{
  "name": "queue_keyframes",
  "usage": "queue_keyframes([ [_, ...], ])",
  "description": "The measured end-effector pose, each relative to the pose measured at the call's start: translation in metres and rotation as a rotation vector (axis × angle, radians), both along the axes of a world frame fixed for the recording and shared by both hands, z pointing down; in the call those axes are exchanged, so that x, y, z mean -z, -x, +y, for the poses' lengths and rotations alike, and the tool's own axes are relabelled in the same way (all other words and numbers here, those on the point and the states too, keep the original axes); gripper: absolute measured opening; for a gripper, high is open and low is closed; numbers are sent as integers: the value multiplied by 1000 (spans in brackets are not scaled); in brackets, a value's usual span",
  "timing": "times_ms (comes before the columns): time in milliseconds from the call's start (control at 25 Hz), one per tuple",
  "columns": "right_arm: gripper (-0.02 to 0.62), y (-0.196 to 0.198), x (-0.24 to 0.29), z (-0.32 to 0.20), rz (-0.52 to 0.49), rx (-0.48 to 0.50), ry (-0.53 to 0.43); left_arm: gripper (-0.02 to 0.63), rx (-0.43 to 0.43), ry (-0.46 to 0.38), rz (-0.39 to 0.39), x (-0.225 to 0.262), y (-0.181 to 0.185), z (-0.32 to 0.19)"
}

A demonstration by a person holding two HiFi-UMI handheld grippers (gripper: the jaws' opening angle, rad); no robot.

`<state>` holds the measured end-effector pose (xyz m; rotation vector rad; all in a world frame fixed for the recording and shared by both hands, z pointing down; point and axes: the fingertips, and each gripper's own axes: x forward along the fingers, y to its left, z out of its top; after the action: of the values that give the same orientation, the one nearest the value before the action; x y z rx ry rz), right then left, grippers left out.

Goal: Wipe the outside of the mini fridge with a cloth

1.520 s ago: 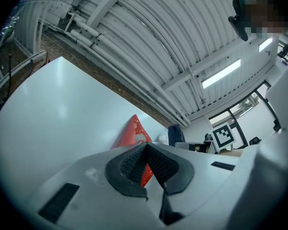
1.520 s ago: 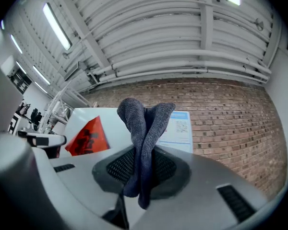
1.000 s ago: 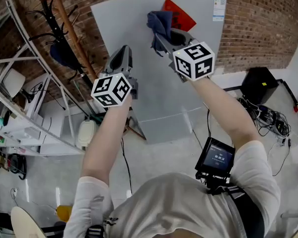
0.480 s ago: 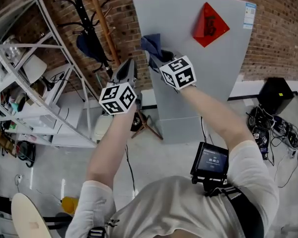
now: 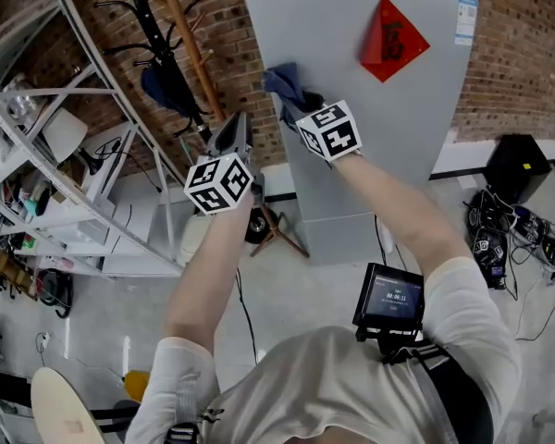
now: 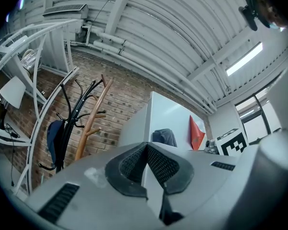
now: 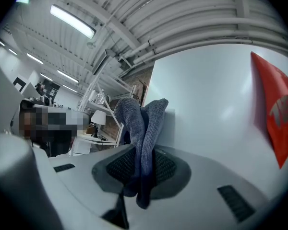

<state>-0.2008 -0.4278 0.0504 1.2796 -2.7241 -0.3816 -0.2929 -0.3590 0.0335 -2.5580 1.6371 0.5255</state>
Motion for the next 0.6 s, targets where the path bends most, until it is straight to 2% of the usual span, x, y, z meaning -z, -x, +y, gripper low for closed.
queue_keyframes([
  [200,74,-32,0,0,11,-30,-14,0,-42,5,1,-3,-28,-9],
  [600,74,-121,3,-4,14,-116,-14,0,-135,16,4,-7,-105,-26],
])
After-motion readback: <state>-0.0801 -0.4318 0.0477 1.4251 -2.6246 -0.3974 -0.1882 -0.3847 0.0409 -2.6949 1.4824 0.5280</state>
